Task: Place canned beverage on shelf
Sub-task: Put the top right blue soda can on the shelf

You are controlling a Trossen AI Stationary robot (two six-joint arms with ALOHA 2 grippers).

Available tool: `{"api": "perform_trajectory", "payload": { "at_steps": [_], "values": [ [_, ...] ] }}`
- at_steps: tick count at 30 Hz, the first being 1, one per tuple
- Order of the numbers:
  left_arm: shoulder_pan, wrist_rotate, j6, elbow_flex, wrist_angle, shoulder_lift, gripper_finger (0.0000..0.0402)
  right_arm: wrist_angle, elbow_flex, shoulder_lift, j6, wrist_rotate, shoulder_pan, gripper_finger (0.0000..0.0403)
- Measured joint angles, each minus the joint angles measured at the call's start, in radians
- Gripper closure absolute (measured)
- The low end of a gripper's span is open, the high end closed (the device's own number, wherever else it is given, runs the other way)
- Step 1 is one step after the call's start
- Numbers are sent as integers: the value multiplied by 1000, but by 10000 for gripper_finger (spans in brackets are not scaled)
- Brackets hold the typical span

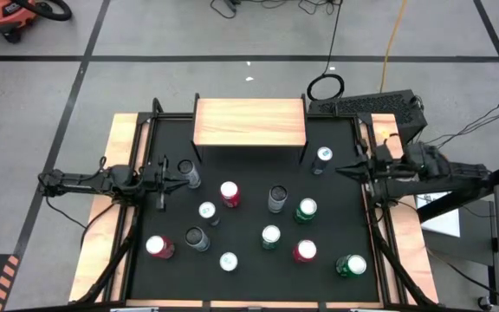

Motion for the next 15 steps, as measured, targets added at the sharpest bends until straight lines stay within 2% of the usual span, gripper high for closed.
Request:
{"api": "perform_trajectory", "payload": {
  "at_steps": [8,15],
  "values": [
    [0,-7,77,0,-6,42,402,-57,216,194,-76,-2,0,403],
    [-10,56,77,2,-10,76,402,-153,450,403,-83,-3,0,403]
  ]
}}
